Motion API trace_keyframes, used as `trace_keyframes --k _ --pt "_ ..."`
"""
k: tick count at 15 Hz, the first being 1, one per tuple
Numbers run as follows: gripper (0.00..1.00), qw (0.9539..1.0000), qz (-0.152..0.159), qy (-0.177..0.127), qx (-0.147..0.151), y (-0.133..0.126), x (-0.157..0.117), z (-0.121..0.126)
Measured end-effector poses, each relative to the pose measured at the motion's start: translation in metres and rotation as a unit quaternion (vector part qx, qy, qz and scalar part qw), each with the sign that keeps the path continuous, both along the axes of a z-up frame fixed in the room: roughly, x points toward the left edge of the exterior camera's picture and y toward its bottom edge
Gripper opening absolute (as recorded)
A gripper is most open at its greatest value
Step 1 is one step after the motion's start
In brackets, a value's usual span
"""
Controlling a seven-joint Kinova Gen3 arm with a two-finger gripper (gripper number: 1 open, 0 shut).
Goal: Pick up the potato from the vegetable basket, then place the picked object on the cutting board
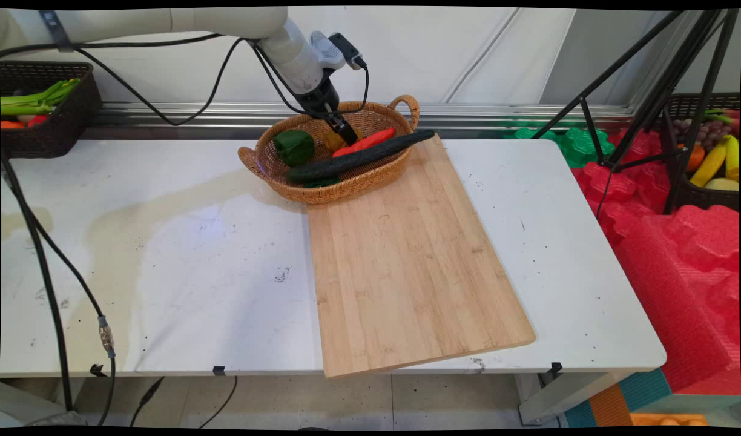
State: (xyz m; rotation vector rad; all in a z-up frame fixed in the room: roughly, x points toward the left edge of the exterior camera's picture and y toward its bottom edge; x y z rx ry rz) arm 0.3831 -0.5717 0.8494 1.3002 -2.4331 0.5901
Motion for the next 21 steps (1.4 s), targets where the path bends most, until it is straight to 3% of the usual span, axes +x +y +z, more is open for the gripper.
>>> trace_keyframes --k 10,11,21 --pt "1.0 0.9998 0.014 0.003 0.012 -0.017 0.006 -0.021" --pt "0.0 0.9998 0.016 0.004 0.012 -0.018 0.006 -0.022" --pt "0.0 0.9993 0.034 0.014 -0.008 -0.008 0.004 -0.011"
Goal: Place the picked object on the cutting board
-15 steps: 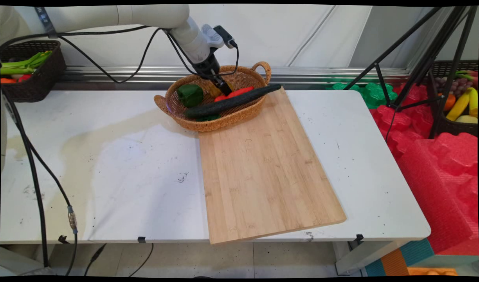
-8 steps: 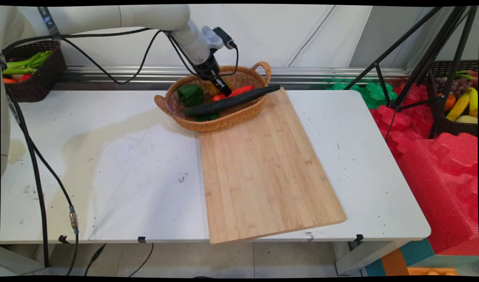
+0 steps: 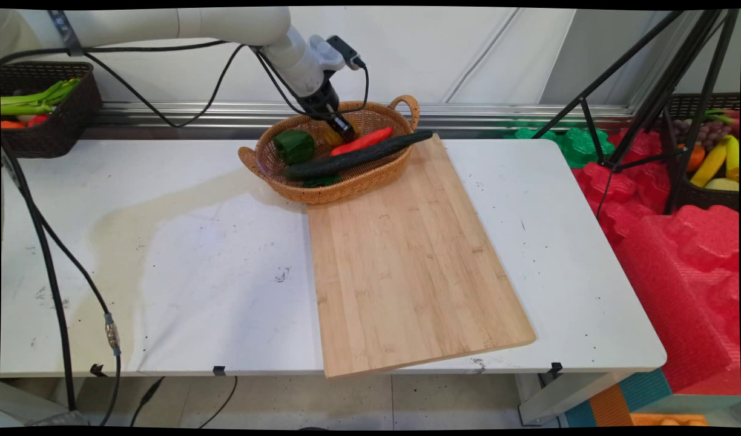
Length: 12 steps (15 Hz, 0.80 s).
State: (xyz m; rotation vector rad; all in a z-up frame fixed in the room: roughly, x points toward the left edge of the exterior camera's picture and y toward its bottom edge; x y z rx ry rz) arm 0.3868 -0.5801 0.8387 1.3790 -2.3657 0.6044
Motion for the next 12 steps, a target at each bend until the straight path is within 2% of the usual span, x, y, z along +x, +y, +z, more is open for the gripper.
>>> trace_keyframes --k 2,7,10,12 --pt "0.0 0.9999 0.0 0.001 -0.013 0.004 -0.003 0.01" --pt "0.0 0.9974 -0.011 0.009 -0.071 0.034 -0.026 0.065" --pt "0.0 0.9954 -0.03 0.02 -0.088 0.058 -0.046 0.089" --pt "0.0 0.9936 -0.058 0.032 -0.092 0.083 -0.068 0.103"
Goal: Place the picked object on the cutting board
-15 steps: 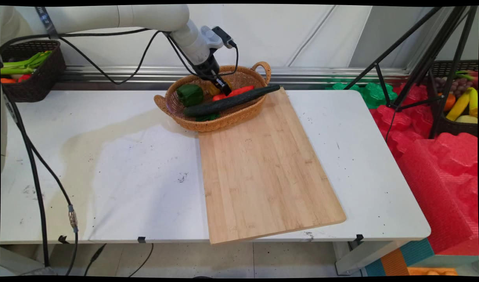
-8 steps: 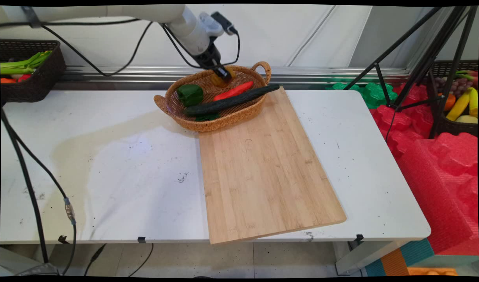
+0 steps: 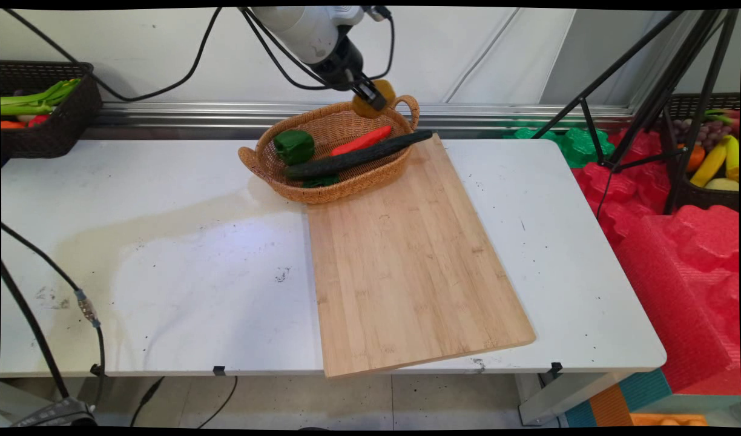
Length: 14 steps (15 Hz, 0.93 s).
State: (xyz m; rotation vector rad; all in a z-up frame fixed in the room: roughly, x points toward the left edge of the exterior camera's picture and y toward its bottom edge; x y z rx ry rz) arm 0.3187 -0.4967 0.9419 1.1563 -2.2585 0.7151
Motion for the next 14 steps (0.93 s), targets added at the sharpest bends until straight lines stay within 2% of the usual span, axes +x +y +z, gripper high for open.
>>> trace_keyframes --k 2,6,8,11,14 --pt "0.0 0.9994 -0.035 0.006 0.001 0.025 -0.023 0.01" --pt "0.0 0.9943 -0.106 0.012 0.007 0.069 -0.063 0.02" --pt "0.0 0.9887 -0.148 0.01 0.017 0.092 -0.084 0.019" --pt "0.0 0.9779 -0.206 0.003 0.034 0.119 -0.116 0.011" --pt "0.0 0.9681 -0.245 -0.01 0.051 0.133 -0.141 -0.002"
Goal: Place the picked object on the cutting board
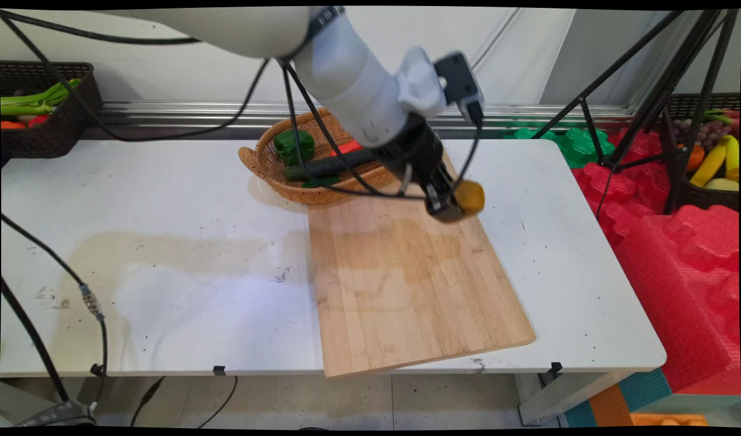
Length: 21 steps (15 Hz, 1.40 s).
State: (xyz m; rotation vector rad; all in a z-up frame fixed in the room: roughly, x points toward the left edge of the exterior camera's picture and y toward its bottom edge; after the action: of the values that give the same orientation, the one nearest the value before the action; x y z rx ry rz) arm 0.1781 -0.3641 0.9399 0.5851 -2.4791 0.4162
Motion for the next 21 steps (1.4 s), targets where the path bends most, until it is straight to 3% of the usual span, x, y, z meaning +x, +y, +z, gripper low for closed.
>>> trace_keyframes --k 7,16,21 --pt "0.0 0.9962 -0.07 -0.044 0.026 -0.002 -0.045 -0.051" --pt "0.0 0.9889 -0.119 -0.078 0.044 -0.025 -0.07 -0.113" --pt "0.0 0.987 -0.132 -0.079 0.046 -0.029 -0.073 -0.128"
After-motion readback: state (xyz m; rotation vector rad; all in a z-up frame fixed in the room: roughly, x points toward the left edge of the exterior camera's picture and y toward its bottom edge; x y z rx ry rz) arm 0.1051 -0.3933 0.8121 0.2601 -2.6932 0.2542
